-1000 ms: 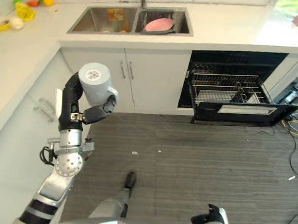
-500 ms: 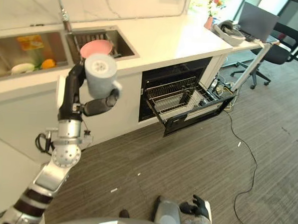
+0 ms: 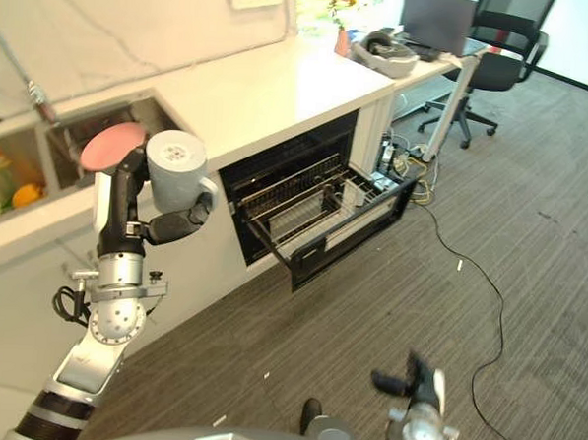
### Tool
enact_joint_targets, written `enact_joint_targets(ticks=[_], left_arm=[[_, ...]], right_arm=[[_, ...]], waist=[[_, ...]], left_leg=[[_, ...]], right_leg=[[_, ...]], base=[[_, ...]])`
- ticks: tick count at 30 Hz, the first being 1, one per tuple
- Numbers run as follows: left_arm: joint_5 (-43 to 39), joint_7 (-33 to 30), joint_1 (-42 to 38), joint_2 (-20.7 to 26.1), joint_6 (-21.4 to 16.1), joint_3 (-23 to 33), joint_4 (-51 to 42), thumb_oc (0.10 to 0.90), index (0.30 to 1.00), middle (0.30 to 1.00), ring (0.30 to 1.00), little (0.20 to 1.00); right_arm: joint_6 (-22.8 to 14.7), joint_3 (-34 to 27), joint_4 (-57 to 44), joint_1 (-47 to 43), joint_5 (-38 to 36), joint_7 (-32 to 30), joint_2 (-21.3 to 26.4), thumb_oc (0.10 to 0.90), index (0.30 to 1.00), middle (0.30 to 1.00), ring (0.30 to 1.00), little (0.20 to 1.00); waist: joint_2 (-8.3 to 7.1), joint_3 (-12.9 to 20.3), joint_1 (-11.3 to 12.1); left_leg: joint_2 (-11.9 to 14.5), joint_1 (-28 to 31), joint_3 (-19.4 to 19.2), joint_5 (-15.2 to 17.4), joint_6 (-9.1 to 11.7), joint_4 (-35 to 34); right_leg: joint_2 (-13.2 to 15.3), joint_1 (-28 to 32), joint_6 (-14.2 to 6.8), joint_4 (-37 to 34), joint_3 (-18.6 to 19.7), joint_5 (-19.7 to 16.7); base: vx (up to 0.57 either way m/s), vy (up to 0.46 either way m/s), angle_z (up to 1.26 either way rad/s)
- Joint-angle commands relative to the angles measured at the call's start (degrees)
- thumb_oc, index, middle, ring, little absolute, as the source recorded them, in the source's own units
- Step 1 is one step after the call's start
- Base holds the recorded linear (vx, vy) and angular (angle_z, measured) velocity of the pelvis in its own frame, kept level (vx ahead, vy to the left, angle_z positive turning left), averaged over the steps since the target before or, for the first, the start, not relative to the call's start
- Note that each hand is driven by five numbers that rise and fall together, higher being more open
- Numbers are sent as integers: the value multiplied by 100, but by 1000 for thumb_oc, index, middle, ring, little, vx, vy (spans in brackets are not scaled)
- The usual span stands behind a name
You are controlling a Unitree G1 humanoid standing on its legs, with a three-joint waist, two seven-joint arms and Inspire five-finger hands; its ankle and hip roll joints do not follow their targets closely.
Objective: Place the dishes in the dishwasher.
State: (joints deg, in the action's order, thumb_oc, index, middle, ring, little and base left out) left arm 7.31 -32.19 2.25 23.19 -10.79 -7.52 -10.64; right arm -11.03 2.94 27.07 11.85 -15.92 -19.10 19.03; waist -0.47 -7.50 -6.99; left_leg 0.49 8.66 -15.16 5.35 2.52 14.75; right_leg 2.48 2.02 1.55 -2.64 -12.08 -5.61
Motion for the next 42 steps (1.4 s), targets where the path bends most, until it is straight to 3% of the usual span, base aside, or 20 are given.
enact_joint_targets(ticks=[1, 2, 3, 4, 5, 6, 7, 9, 12, 16, 23, 31, 36, 42], left_arm=[[-115, -268, -513, -57, -756, 191, -779, 400, 300, 300, 300, 300], [-114, -271, -535, -61, -761, 182, -763, 400, 300, 300, 300, 300], [-38, -368, -633, -84, -677, 244, -784, 400, 300, 300, 300, 300], [158, -559, -788, -100, -608, 332, -790, 400, 300, 300, 300, 300], [249, -670, -901, -58, -565, 259, -766, 400, 300, 300, 300, 300], [264, -692, -928, -67, -563, 240, -746, 400, 300, 300, 300, 300], [252, -786, -992, -113, -557, 303, -704, 400, 300, 300, 300, 300], [574, -956, -1509, -27, -451, 168, -405, 400, 300, 300, 300, 300], [824, -865, -1789, 103, -388, 70, -197, 400, 300, 300, 300, 300], [1659, -1118, -2296, 349, -125, -214, 182, 400, 300, 300, 300, 300], [2185, -914, -2878, 343, 197, -867, 642, 400, 300, 300, 300, 300], [2302, -604, -3541, -73, 312, -1761, 1139, 400, 300, 300, 300, 300], [2297, -491, -3585, -343, 460, -2121, 1450, 400, 300, 300, 300, 300], [2269, -487, -3328, -423, 670, -2143, 1571, 400, 300, 300, 300, 300]], right_arm=[[-817, -219, -888, -546, -28, -101, 584, 800, 900, 900, 900, 900], [-794, -237, -921, -535, -17, -108, 583, 800, 900, 900, 900, 900], [-876, -297, -1748, -730, 112, -130, 784, 800, 900, 900, 900, 900], [-1127, -444, -2422, -721, -282, 137, 758, 800, 900, 900, 900, 900], [-1369, -585, -2692, -786, -288, -72, 804, 800, 900, 900, 900, 900], [-1374, -591, -2713, -774, -263, -106, 805, 800, 900, 900, 900, 900], [-1366, -450, -2999, -966, -743, 235, 686, 800, 900, 900, 900, 900], [-1695, -405, -3550, -1187, -1458, 518, 327, 800, 900, 900, 900, 900], [-1619, -203, -4017, -1526, -1337, 544, 225, 800, 900, 900, 900, 900], [-1608, 196, -4218, -1992, -1306, 579, 242, 800, 900, 900, 900, 900], [-1319, 1027, -4302, -2725, -1082, 522, 8, 800, 900, 900, 900, 900], [-963, 1902, -3825, -3525, -1003, 409, -353, 800, 900, 900, 900, 900], [-752, 2342, -3357, -3716, -1470, 377, -654, 800, 900, 900, 900, 900], [-511, 2315, -3306, -3616, -1238, 21, -572, 800, 900, 900, 900, 900]], waist=[[-169, -171, 17], [-161, -168, 3], [-182, -243, 60], [-82, -168, 4], [-37, -127, -51], [-35, -129, -35], [-5, -74, 5], [86, 183, -128], [74, 378, -143], [57, 431, -117], [-28, 499, -8], [-141, 477, 118], [-178, 476, 190], [-208, 489, 218]], left_leg=[[709, -820, 622, -848, 688, 1338], [712, -878, 652, -845, 693, 1393], [536, -1144, 903, -714, 609, 1462], [663, -1049, 766, -454, 437, 407], [752, -1011, 610, -407, 370, -185], [731, -941, 590, -441, 361, -307], [620, -662, 705, -341, 320, -569], [466, -137, 713, -367, 209, -1559], [424, 99, 580, -407, 181, -1975], [396, 91, 619, -355, 135, -1975], [320, 18, 590, -327, 81, -1975], [303, 26, 560, -304, 49, -1975], [304, 47, 548, -303, 37, -1975], [312, 68, 538, -294, 46, -1975]], right_leg=[[210, 397, -490, -205, 206, 434], [209, 376, -485, -200, 187, 434], [222, 413, -500, -236, 327, 519], [227, 396, -626, -236, 347, 518], [236, 440, -703, -230, 339, 525], [248, 447, -714, -229, 343, 534], [264, 478, -740, -192, 378, 530], [236, 396, -784, -160, 344, 442], [267, 399, -831, -166, 321, 453], [287, 382, -854, -178, 351, 489], [371, 371, -923, -174, 328, 462], [433, 392, -980, -182, 248, 428], [453, 405, -989, -178, 229, 408], [451, 447, -980, -192, 200, 434]], base=[[-37, -154, -27], [-17, -102, -28], [72, 45, -54], [127, 100, -64], [139, 123, -86], [126, 87, -75], [148, 73, -51], [155, 89, -11], [70, 84, -5], [5, 58, 1], [11, 61, 11], [-4, 24, 4], [0, 0, 0], [0, 0, 0]])
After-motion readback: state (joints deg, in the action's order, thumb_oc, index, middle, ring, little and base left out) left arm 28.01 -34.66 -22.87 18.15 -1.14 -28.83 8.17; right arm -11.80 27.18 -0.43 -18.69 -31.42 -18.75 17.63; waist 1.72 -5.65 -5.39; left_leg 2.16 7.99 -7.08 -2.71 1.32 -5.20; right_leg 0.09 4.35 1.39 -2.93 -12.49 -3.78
